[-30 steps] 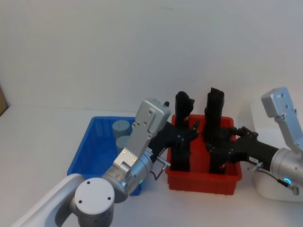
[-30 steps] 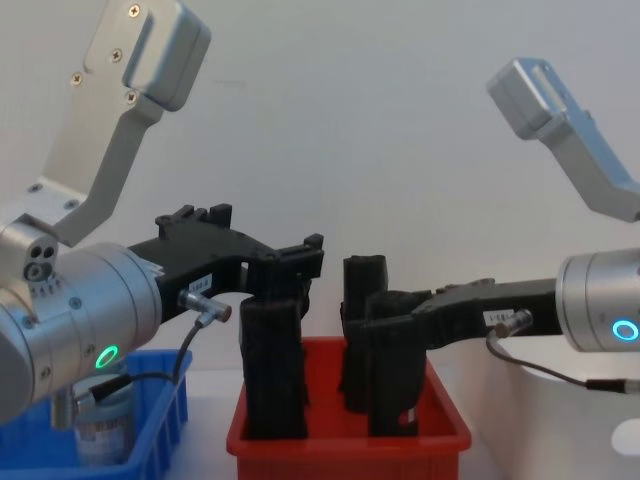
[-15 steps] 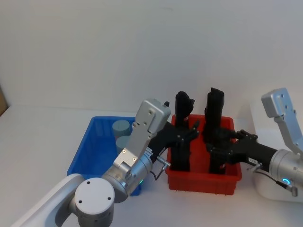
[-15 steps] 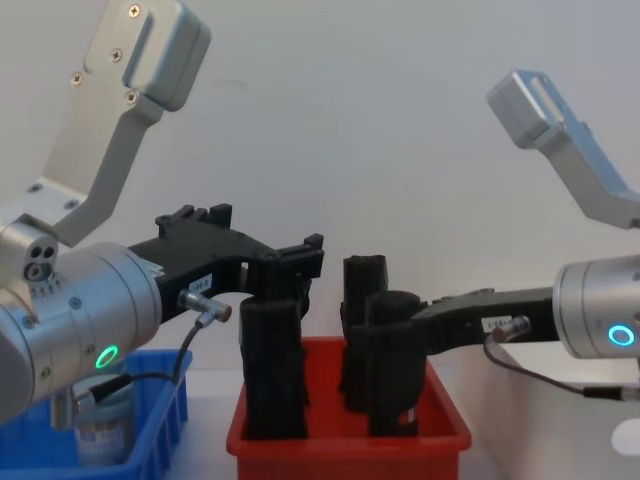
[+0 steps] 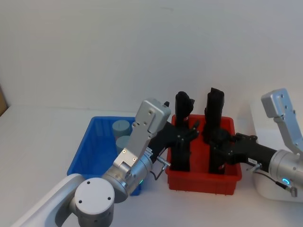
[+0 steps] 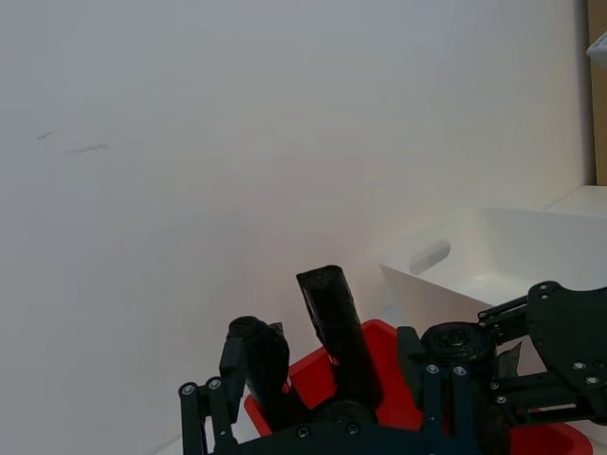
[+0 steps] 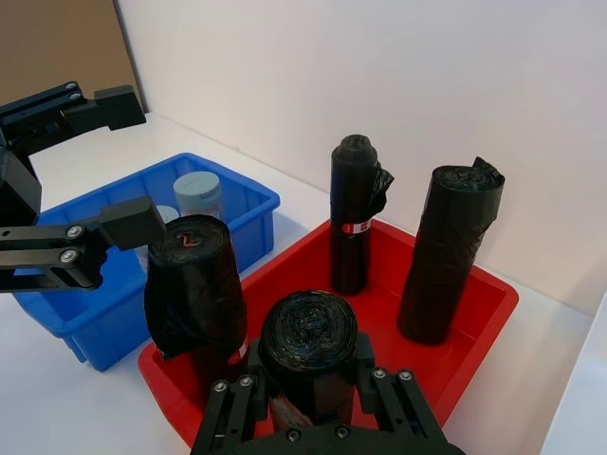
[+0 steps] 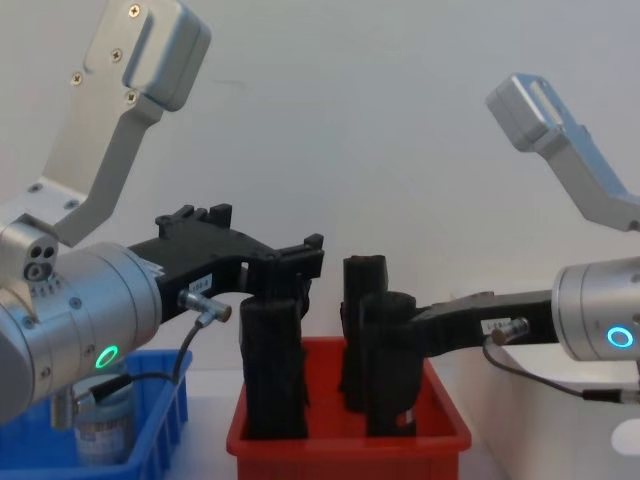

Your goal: Pick the cotton swabs from the blue box and place them into the white box.

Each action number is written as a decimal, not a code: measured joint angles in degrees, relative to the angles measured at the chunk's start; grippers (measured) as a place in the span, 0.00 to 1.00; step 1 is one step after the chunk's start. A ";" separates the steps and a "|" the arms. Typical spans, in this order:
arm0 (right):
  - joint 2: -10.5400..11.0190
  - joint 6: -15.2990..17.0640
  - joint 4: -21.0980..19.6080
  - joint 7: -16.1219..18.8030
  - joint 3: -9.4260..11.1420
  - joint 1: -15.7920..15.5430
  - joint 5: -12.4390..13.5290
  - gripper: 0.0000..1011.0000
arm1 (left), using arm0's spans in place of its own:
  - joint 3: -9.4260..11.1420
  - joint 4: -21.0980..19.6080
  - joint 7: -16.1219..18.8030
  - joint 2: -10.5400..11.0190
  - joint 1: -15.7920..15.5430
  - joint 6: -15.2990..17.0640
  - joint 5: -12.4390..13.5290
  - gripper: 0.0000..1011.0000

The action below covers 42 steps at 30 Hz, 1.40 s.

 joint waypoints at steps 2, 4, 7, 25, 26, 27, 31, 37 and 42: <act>-0.01 0.01 0.01 0.00 0.00 0.00 0.01 0.50 | 0.00 0.00 0.00 0.00 0.00 0.00 0.00 0.99; -0.01 0.03 0.03 -0.01 0.00 0.02 0.04 0.49 | 0.00 0.00 0.00 0.00 0.00 0.00 0.00 0.99; -0.01 0.03 0.04 -0.02 -0.01 0.02 0.07 0.48 | 0.00 0.00 0.00 0.00 0.00 0.00 0.00 0.99; 2.45 -3.58 -8.13 -1.93 1.86 -2.10 3.73 0.48 | 0.00 0.00 -0.01 0.00 0.00 0.00 0.00 0.99; 2.72 -3.99 -9.05 -2.22 2.11 -2.24 4.06 0.48 | 0.00 0.00 0.00 0.00 0.00 0.00 0.00 0.99; 2.72 -3.99 -9.05 -2.22 2.11 -2.24 4.06 0.48 | 0.00 0.00 0.00 0.00 0.00 0.00 0.00 0.99; 3.61 -5.34 -11.80 -3.29 3.04 -2.49 4.98 0.48 | 0.00 0.00 0.00 0.00 0.00 0.00 0.00 0.99; 4.73 -6.85 -14.57 -4.97 4.39 -2.32 5.51 0.48 | 0.00 0.00 0.00 0.00 0.00 0.00 0.00 0.99; 5.76 -8.28 -16.29 -7.02 5.81 -1.56 5.50 0.48 | 0.00 0.00 -0.01 0.00 0.00 0.00 0.00 0.99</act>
